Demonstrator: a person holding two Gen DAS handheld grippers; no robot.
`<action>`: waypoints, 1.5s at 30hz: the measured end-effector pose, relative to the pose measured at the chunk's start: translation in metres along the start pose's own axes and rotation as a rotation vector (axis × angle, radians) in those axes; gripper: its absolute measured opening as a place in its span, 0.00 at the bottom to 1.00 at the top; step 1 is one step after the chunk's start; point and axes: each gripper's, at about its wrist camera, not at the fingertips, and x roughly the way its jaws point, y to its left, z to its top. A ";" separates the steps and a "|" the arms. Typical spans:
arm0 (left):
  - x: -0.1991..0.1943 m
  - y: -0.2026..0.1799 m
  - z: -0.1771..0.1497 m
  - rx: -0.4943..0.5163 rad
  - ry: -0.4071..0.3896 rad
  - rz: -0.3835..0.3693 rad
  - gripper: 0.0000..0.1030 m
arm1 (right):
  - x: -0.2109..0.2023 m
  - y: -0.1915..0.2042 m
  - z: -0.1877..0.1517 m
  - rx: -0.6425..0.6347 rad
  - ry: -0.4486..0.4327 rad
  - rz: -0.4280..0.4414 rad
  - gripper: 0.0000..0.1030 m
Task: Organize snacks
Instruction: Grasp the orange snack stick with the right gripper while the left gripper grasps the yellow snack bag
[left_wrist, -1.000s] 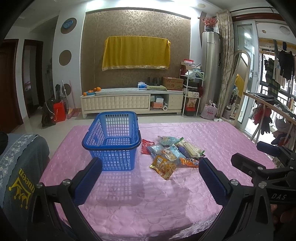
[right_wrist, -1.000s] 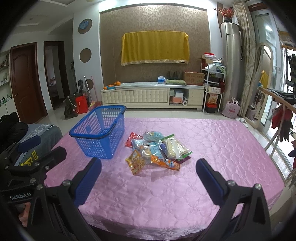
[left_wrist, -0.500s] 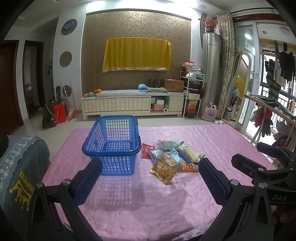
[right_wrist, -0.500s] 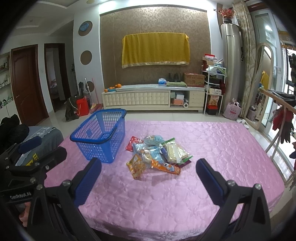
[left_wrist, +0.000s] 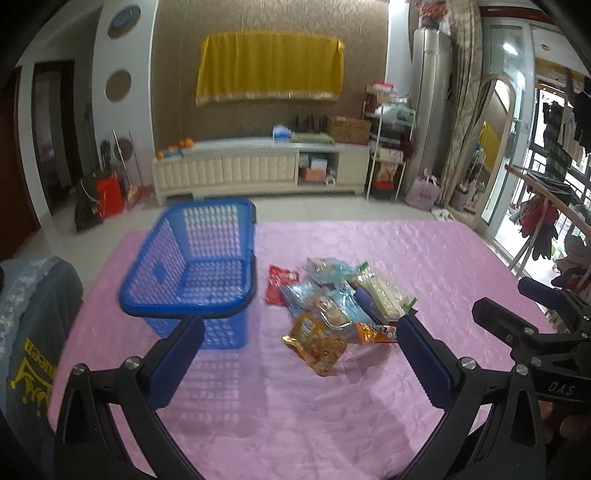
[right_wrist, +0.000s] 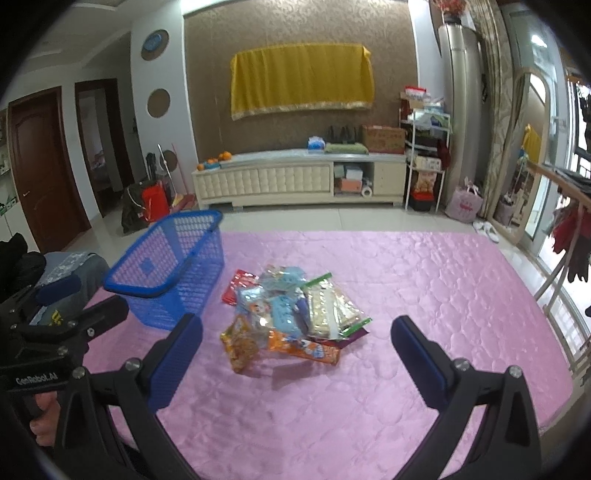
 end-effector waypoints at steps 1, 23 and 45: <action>0.009 -0.003 0.001 -0.004 0.019 -0.002 1.00 | 0.008 -0.004 0.001 0.001 0.014 0.001 1.00; 0.141 0.009 -0.050 -0.105 0.360 0.012 1.00 | 0.154 -0.022 -0.048 -0.178 0.331 0.139 0.84; 0.168 -0.016 -0.049 0.050 0.429 0.019 1.00 | 0.162 -0.041 -0.045 -0.119 0.390 0.224 0.24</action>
